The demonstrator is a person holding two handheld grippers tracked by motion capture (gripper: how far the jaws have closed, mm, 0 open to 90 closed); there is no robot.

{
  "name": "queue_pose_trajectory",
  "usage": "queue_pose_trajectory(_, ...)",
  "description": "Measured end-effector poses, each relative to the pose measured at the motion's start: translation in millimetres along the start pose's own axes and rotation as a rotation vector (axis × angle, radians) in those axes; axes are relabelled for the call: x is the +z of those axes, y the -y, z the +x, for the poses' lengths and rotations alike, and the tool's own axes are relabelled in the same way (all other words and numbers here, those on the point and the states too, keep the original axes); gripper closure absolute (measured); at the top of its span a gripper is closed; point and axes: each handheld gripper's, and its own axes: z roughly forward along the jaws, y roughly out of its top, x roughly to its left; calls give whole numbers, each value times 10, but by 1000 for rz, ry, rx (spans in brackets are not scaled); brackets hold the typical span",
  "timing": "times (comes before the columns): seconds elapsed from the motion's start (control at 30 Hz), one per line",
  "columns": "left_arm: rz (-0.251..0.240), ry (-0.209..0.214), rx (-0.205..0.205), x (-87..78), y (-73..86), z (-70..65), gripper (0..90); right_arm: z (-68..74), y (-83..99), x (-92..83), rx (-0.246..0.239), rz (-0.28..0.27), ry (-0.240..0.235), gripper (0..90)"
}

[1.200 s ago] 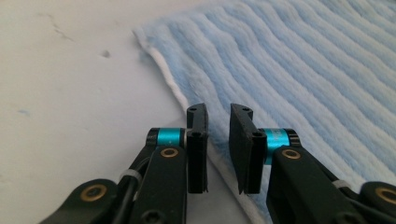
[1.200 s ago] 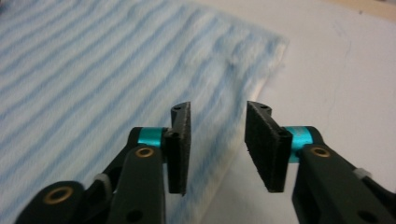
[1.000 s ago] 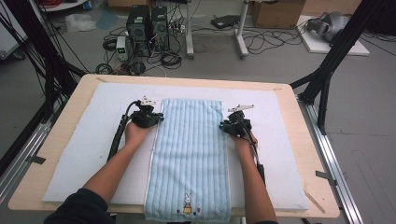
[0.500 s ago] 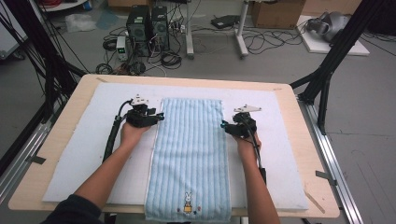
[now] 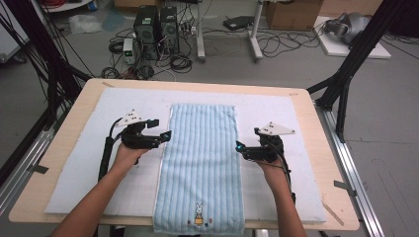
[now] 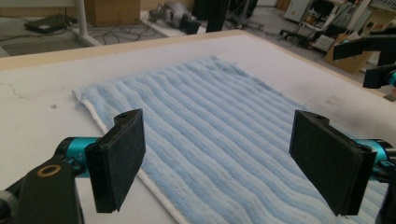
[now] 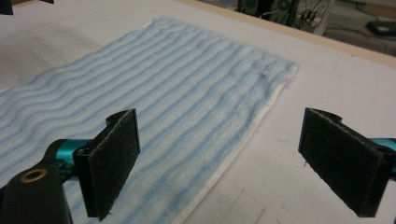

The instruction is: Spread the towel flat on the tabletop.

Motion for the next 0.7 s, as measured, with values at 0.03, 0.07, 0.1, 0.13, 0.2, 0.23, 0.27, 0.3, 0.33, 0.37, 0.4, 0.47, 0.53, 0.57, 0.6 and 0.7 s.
queue_pose_trajectory(0.03,-10,12,-1,-66,11,-16,190,20,18,-37,-13,-9,6,114)
queue_pose_trajectory(0.07,-10,12,-1,-66,11,-16,190,20,18,-37,-13,-9,6,114)
queue_pose_trajectory(0.1,-8,4,1,-95,13,-24,190,43,36,-67,-22,-12,13,114)
queue_pose_trajectory(0.13,-9,-2,1,-123,14,-28,190,55,48,-85,-44,-9,16,113)
queue_pose_trajectory(0.2,-14,-6,-3,-169,18,-27,190,73,52,-116,-62,-3,14,113)
queue_pose_trajectory(0.23,-11,-10,-1,-205,20,-21,190,67,48,-115,-61,-9,11,113)
queue_pose_trajectory(0.27,-11,-10,-1,-205,20,-21,191,67,48,-115,-61,-9,11,113)
queue_pose_trajectory(0.3,-11,-14,2,-215,22,-20,193,64,42,-107,-55,-11,14,113)
queue_pose_trajectory(0.33,-6,-20,5,-226,24,-15,193,57,41,-100,-55,-11,16,113)
queue_pose_trajectory(0.37,-6,-27,4,-230,29,-11,193,57,41,-100,-55,-11,16,113)
queue_pose_trajectory(0.4,-2,-29,0,-236,33,-3,194,56,45,-92,-50,-2,16,113)
queue_pose_trajectory(0.47,3,-41,-9,-236,38,4,194,53,47,-88,-54,0,21,113)
queue_pose_trajectory(0.53,-1,-46,-21,-230,35,6,201,46,48,-93,-46,2,17,113)
queue_pose_trajectory(0.57,7,-43,-35,-216,25,9,206,44,48,-97,-45,1,18,113)
queue_pose_trajectory(0.6,7,-43,-35,-216,25,9,207,46,48,-105,-40,-1,17,113)
queue_pose_trajectory(0.7,16,-64,-35,-193,-20,28,197,33,46,-124,-34,-8,20,113)
